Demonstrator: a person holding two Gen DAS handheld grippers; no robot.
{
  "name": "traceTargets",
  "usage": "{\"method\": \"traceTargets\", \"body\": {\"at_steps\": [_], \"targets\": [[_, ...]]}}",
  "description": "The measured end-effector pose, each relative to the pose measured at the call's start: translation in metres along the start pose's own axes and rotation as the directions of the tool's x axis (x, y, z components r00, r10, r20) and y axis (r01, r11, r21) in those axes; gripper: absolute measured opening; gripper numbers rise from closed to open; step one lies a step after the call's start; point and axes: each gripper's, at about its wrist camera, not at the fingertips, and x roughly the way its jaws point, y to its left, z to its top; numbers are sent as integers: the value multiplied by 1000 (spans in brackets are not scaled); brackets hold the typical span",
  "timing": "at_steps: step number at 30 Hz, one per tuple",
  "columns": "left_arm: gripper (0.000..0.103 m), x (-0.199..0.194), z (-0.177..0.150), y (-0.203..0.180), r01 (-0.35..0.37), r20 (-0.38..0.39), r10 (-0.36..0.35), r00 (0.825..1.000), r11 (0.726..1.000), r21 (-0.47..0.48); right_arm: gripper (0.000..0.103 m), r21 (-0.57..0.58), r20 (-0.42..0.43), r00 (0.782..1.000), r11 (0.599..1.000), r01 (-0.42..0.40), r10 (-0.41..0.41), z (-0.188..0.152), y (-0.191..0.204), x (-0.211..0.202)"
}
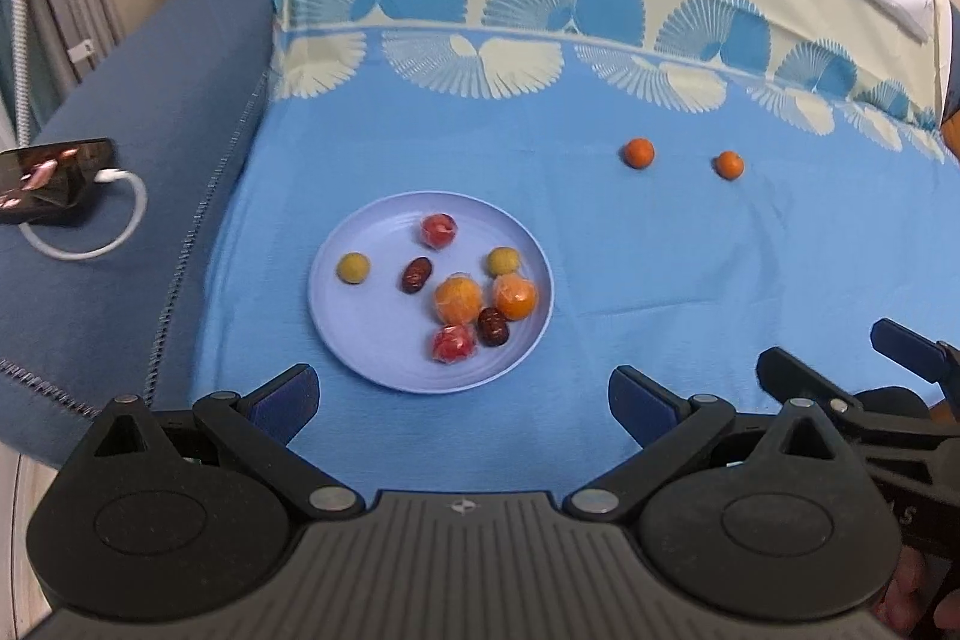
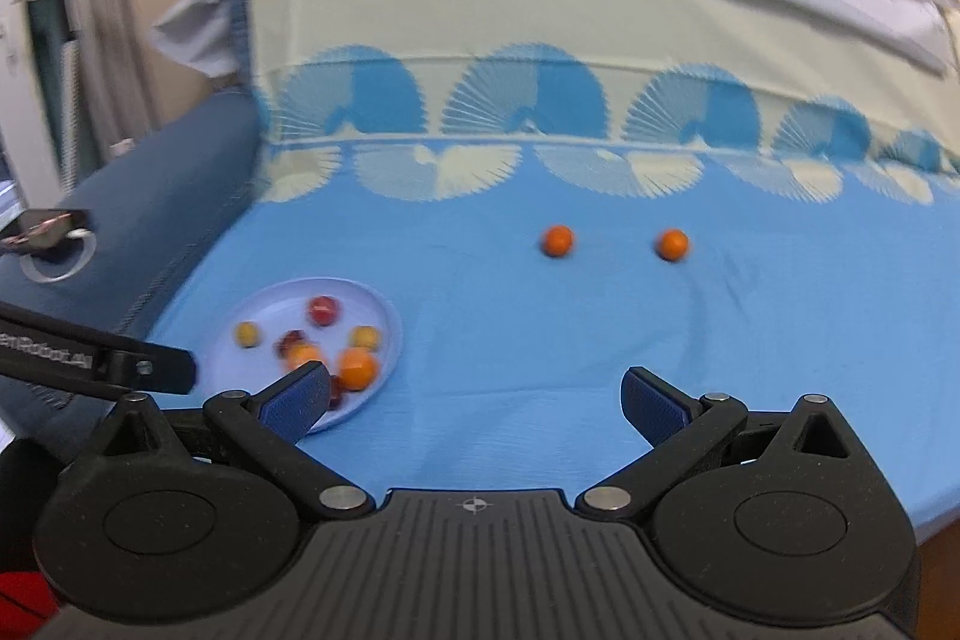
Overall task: Organize fruits
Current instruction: 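Withdraw both open tools from the plate toward the two mandarins, then grasp a mandarin with the left tool while the right tool grasps the other mandarin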
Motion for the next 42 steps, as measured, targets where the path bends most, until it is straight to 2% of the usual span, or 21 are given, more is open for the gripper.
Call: {"method": "traceTargets", "body": {"at_steps": [6,11,16,23,30,31,32,34,37,42], "targets": [[103,40,35,-31,39,-63,-38,997,999,19,102,89,24,992,989,120,-122,18,-47,34],[103,89,76,-69,58,-48,-55,997,995,77,102,130,38,967,960,247,-254,36,-99,91],[103,163,119,-117,91,-45,-85,995,986,140,102,153,44,942,934,323,-332,51,-142,159],[103,276,159,-165,76,-45,-68,997,973,217,102,150,-32,954,942,301,-300,73,-181,271],[103,343,183,-182,74,-20,-72,997,968,241,102,117,-61,960,953,280,-274,75,-196,344],[103,349,183,-182,71,-33,-65,997,968,242,102,113,-74,959,953,280,-273,71,-198,351],[103,354,183,-181,79,-44,-71,997,968,240,102,108,-24,960,954,279,-279,65,-195,348],[103,354,181,-175,99,-28,-95,995,971,217,102,94,-25,957,953,289,-288,65,-193,348],[103,353,178,-178,86,-10,-86,996,970,229,102,105,-26,960,954,281,-280,64,-195,348],[103,354,181,-180,85,-28,-80,996,970,229,102,103,-28,959,953,284,-283,63,-194,348]]}}
